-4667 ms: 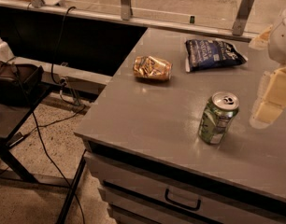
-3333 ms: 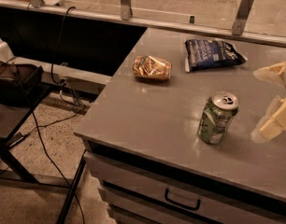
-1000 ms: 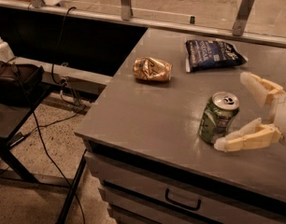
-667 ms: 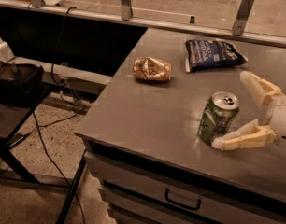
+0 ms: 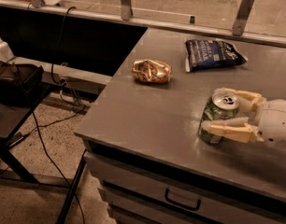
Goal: Knock green can over
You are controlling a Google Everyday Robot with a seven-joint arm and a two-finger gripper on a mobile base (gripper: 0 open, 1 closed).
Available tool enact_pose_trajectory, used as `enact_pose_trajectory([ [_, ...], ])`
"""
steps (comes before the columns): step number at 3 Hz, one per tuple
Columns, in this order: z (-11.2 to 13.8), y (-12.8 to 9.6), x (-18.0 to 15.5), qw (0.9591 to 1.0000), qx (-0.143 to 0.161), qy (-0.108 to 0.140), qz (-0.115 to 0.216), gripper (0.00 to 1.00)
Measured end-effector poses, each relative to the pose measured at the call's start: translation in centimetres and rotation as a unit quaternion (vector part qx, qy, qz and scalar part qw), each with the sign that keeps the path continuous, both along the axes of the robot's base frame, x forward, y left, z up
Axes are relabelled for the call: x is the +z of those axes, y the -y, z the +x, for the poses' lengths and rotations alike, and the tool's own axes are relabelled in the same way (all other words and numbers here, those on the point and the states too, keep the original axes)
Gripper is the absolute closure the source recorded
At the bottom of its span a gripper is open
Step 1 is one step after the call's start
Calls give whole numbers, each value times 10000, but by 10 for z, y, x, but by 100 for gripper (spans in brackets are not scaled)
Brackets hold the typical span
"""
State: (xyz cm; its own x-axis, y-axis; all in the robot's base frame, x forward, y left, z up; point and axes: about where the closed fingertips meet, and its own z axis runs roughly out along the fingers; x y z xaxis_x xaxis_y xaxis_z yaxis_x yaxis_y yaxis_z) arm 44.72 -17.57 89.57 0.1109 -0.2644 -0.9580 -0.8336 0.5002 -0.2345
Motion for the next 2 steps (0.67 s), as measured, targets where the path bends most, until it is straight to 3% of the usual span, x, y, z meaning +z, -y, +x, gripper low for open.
enact_pose_trajectory([
  [1,-1,-4,-10,9998,171,-87,-38,71],
  [2,0,-4,-10,9998,188,-103,-59,94],
])
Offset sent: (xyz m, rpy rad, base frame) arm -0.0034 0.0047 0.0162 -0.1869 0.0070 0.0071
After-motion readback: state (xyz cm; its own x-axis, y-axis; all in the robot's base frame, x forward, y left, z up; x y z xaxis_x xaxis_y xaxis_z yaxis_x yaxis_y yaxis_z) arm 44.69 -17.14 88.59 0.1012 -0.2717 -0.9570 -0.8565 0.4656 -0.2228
